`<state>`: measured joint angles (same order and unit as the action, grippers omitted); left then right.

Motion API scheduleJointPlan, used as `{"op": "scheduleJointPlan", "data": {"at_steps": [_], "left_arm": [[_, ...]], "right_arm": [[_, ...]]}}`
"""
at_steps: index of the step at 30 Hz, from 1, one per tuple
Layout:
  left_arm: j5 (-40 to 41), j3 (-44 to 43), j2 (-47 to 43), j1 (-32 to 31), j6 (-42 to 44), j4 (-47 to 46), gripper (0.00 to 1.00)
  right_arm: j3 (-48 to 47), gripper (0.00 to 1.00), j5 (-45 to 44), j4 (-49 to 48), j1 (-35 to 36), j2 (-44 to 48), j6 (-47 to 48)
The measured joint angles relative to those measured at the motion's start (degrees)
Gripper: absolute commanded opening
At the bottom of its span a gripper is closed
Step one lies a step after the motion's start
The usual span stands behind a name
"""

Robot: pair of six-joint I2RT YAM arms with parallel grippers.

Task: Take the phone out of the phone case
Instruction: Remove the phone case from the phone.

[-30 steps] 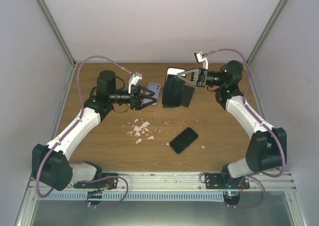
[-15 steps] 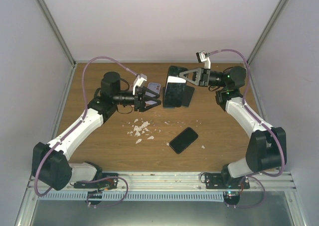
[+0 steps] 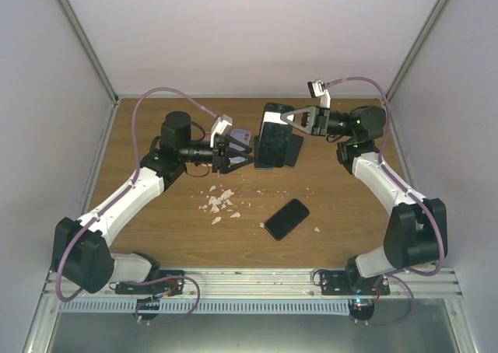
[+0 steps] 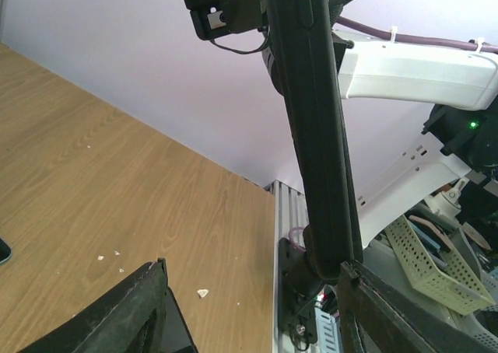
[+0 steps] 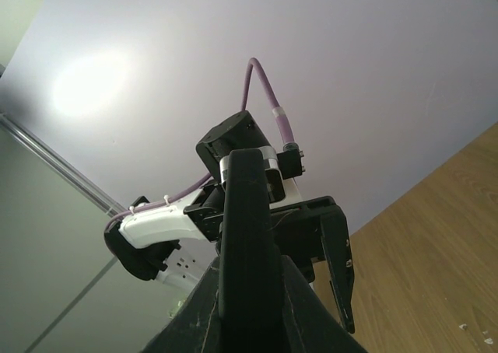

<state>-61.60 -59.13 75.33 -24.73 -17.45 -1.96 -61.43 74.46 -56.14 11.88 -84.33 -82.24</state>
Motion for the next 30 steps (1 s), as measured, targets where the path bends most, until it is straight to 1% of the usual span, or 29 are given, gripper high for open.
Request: {"op": "scheduleJointPlan", "data": {"at_steps": [7, 13, 20, 26, 30], "left_arm": [[-0.2, 0.0, 0.1, 0.0, -0.2, -0.3, 0.61], [-1.4, 0.0, 0.3, -0.3, -1.7, -2.5, 0.58], [-1.4, 0.0, 0.5, -0.4, -1.7, -3.0, 0.58], [-0.9, 0.0, 0.9, -0.5, -1.6, -2.9, 0.52], [0.1, 0.0, 0.9, -0.7, -1.4, -2.4, 0.48]], "right_arm": [[0.6, 0.01, 0.0, -0.6, 0.0, 0.0, -0.2], [0.7, 0.0, 0.0, -0.9, 0.0, 0.0, -0.2], [0.7, 0.0, 0.0, -0.9, 0.1, 0.0, -0.2], [0.7, 0.01, 0.0, -2.0, 0.1, 0.0, -0.4], [1.5, 0.01, -0.1, -5.9, -0.1, -0.1, -2.3]]}}
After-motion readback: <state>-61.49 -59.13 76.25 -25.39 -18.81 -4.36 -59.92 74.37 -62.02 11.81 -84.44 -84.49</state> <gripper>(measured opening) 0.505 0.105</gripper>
